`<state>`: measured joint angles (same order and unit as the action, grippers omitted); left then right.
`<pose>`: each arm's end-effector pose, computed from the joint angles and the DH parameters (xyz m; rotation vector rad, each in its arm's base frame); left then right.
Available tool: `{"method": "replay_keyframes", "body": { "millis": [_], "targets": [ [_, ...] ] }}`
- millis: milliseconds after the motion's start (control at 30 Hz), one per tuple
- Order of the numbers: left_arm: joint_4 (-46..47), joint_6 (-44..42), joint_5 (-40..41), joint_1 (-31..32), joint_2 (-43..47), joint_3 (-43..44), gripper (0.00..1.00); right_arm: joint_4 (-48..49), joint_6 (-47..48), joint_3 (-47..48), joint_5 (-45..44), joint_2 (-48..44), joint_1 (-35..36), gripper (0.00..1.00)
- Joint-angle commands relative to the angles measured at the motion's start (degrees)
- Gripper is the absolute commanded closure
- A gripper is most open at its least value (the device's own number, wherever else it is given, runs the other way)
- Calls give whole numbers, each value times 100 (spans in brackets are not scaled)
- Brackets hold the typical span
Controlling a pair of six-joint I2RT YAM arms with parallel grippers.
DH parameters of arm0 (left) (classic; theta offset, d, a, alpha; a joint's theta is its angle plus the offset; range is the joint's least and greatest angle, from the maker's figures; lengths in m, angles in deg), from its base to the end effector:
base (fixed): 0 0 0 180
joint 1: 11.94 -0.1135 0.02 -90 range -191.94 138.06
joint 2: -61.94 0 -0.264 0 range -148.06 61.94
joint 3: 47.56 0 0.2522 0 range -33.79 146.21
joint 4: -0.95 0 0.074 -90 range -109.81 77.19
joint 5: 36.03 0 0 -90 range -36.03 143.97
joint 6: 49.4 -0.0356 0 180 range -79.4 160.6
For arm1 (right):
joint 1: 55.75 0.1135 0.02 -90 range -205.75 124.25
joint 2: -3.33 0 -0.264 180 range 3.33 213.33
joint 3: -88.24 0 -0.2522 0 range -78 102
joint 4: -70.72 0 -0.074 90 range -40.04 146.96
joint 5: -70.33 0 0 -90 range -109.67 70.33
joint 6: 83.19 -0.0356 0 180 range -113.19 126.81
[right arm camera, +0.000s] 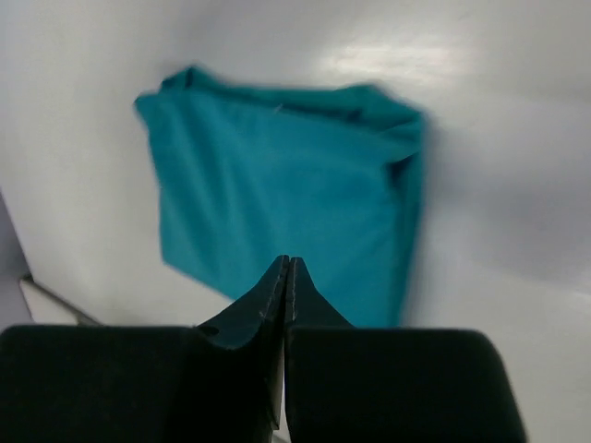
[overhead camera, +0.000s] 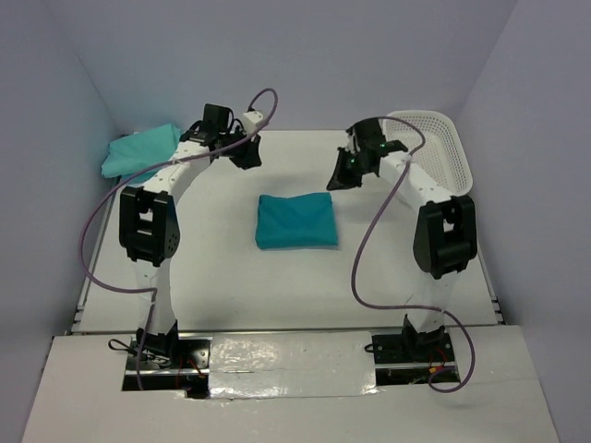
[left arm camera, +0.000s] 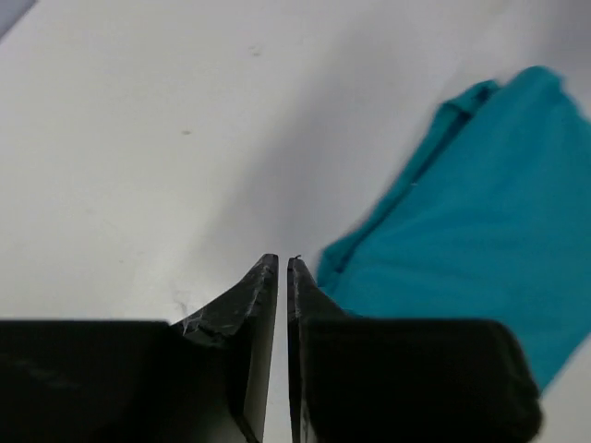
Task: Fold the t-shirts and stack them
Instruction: Fold the long partially folded tshirt into a neat square
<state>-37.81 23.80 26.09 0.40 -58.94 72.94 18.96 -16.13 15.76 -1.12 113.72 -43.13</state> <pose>0.4746 -0.1209 0.2718 0.8018 2.0565 -0.5031 0.4135 0.1042 0.2605 0.0981 2.5769 0.6512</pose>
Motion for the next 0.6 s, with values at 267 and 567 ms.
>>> {"method": "replay_keyframes", "body": {
  "millis": [267, 567],
  "targets": [
    [583, 1143, -247, 427, 56, -1454, 67, 1276, -1143, -920, 475, 606, 163, 100],
    [803, 1556, 275, 217, -366, -1305, 65, 1304, -1073, -859, 334, 984, -216, 100]
  ]
}}
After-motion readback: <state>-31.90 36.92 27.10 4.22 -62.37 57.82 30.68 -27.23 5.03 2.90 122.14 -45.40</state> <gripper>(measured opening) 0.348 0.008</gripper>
